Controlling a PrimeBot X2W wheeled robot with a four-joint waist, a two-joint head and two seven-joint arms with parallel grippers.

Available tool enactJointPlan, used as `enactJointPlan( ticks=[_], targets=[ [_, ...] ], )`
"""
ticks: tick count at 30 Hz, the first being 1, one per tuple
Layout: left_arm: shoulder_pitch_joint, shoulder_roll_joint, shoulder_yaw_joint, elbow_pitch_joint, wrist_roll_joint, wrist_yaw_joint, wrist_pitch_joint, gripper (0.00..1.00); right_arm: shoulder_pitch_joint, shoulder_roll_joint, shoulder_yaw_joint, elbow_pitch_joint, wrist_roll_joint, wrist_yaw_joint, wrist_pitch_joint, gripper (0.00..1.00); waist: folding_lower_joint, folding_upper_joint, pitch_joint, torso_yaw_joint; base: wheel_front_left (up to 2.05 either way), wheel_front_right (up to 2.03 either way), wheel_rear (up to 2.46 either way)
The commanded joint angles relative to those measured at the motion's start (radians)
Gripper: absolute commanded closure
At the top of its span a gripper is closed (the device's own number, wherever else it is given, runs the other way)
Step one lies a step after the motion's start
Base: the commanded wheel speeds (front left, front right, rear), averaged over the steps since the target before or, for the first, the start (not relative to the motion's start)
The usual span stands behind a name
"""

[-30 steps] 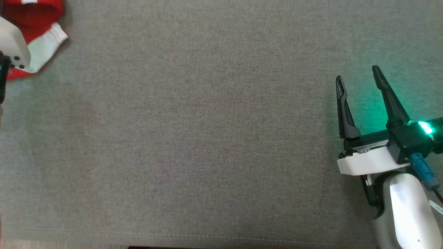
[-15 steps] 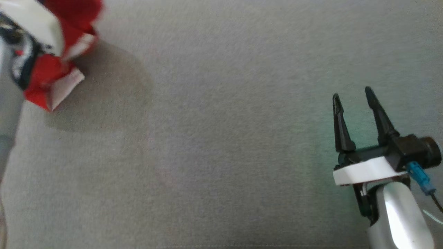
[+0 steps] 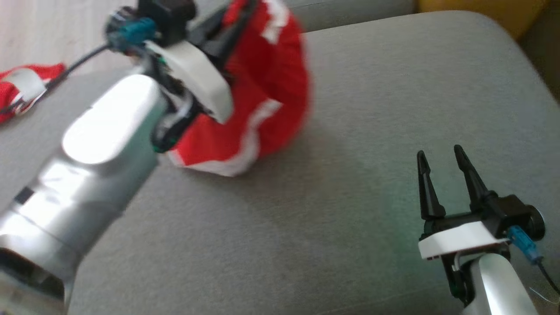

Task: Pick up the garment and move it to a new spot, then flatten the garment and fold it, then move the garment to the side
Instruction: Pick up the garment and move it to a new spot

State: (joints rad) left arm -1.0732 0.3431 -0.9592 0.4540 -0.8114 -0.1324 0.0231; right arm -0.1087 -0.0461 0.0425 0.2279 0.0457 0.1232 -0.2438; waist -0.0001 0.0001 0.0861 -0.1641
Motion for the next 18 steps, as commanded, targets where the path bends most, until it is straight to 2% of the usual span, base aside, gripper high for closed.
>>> enactJointPlan(
  ticks=[1, 5, 9, 13, 18],
  targets=[
    [-0.073, 0.026, 0.027, -0.040, -0.022, 0.002, -0.015, 1.00, -0.013, -0.004, 0.018, -0.028, 0.007, 0.008, -0.013, 0.00, 0.0001, -0.0001, -0.018, -0.036, 0.00, 0.00, 0.00],
    [-0.077, 0.034, -0.051, -0.125, -0.113, 0.002, -0.060, 1.00, 0.001, -0.004, 0.007, -0.023, 0.009, 0.008, -0.016, 0.00, 0.0001, -0.0001, -0.009, -0.045, 0.00, 0.00, 0.00],
    [-0.015, 0.072, -0.130, -0.134, -0.180, 0.002, -0.082, 1.00, 0.016, -0.004, 0.007, -0.017, 0.013, 0.008, -0.017, 0.00, 0.0001, -0.0001, -0.002, -0.037, 0.00, 0.00, 0.00],
    [0.102, 0.105, -0.178, -0.059, -0.230, 0.002, -0.123, 1.00, 0.025, -0.004, 0.014, -0.013, 0.015, 0.008, -0.017, 0.00, 0.0001, -0.0001, 0.004, -0.026, 0.00, 0.00, 0.00],
    [0.229, 0.124, -0.230, 0.112, -0.246, 0.003, -0.153, 1.00, 0.027, -0.004, 0.025, -0.017, 0.015, 0.008, -0.018, 0.00, 0.0001, -0.0001, 0.019, -0.017, 0.00, 0.00, 0.00]
  ],
)
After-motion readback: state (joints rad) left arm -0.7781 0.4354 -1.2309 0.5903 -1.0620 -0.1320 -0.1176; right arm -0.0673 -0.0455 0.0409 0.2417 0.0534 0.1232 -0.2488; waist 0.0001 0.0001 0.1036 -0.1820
